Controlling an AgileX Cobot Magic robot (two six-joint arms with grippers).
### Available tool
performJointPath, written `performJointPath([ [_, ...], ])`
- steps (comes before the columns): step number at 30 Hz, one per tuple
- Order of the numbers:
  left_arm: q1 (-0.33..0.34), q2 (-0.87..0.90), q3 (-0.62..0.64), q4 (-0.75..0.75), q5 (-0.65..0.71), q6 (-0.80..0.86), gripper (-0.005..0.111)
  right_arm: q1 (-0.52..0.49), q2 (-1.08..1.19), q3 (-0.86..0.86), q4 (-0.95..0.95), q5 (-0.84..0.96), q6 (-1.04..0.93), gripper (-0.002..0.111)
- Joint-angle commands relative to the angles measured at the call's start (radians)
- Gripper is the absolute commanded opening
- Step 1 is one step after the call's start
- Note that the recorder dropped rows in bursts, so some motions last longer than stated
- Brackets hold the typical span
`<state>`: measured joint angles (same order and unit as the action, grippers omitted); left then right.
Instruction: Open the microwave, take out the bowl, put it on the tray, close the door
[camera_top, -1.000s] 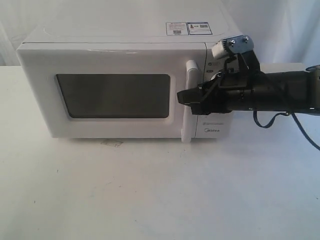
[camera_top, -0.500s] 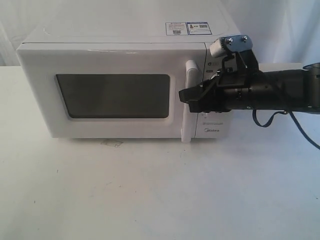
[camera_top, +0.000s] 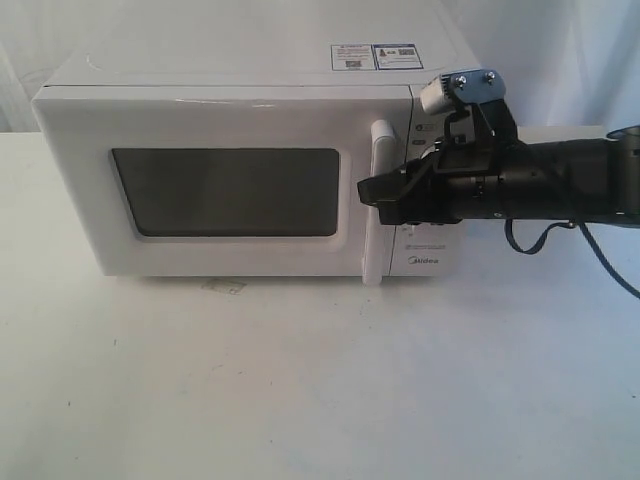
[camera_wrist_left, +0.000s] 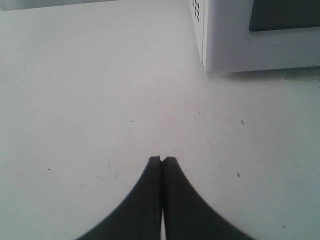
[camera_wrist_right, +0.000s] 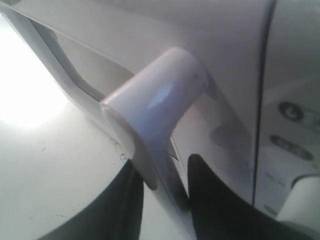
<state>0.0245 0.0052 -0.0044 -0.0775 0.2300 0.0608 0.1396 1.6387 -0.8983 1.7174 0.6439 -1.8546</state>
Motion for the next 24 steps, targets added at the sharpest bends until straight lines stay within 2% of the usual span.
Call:
performJointPath([
  [1,0.002,-0.005,0.004,-0.004,0.002,0.000,0.000,0.012,0.000,-0.025,0.027,0.228,-0.047,0.000],
  [7,0.002,-0.005,0.004,-0.004,0.002,0.000,0.000,0.012,-0.009,0.005,0.027,0.371,-0.054,0.000],
  [18,0.002,-0.005,0.004,-0.004,0.002,0.000,0.000,0.012,-0.035,0.052,0.027,0.446,-0.083,0.000],
  [24,0.002,-0.005,0.004,-0.004,0.002,0.000,0.000,0.046,-0.035,0.052,0.027,0.468,-0.086,0.000],
])
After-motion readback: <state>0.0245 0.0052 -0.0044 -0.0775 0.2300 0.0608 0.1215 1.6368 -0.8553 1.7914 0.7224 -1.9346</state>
